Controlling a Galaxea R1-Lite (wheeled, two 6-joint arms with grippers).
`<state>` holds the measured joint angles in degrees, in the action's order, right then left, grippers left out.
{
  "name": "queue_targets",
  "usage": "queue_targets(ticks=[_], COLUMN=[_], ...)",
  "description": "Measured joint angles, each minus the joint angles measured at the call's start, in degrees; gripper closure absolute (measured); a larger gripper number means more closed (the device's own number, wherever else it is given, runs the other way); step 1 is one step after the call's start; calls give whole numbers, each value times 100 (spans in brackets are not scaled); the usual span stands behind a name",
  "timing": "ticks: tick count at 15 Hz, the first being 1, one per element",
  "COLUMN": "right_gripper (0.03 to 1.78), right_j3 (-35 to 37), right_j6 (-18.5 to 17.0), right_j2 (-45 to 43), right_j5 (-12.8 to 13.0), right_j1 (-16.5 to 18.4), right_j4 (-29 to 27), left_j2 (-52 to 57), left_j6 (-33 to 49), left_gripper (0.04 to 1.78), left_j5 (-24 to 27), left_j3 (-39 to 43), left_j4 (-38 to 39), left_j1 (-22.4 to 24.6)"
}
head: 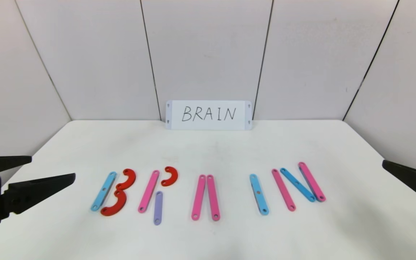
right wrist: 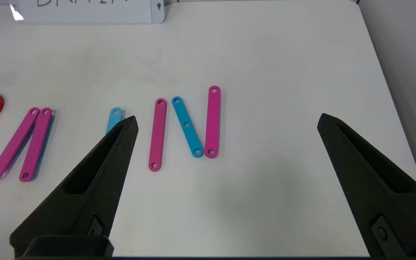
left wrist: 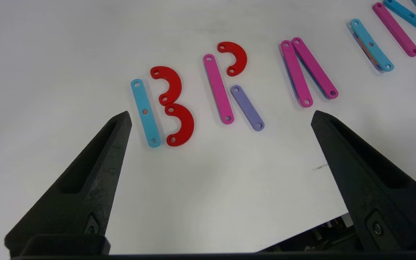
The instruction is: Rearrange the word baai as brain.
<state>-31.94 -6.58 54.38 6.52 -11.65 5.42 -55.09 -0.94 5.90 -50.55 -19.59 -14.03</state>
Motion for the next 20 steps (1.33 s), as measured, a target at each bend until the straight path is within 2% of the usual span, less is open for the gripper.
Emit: queue_targets(ticks=[5, 8, 10, 12, 16, 20], right_gripper=[7, 7, 7, 7, 7, 7], right_j3=[323, 455, 542, 714, 1242, 1723], right_j6=[13, 80, 171, 311, 958, 1037], right_j2=[-1133, -1958, -2520, -3049, -3972, -4793], right_j5=[78, 83, 61, 20, -44, -99], right_j1=[69, 658, 1029, 1256, 1303, 1220], right_j4=[-44, -413, -731, -858, -801, -762], left_j2=[1471, 2359, 2809, 3207, 4085, 5030], left_j6=[-5, 0, 21, 39, 21, -21], left_gripper=[8, 8, 8, 8, 8, 8], left_j5=[-511, -896, -1047, -1067, -1085, -1030], left_j3=[686, 885, 922, 926, 940, 1365], left_j4=[-352, -723, -905, -1095, -1514, -1571], left_j1=[0, 54, 364, 786, 1224, 1343])
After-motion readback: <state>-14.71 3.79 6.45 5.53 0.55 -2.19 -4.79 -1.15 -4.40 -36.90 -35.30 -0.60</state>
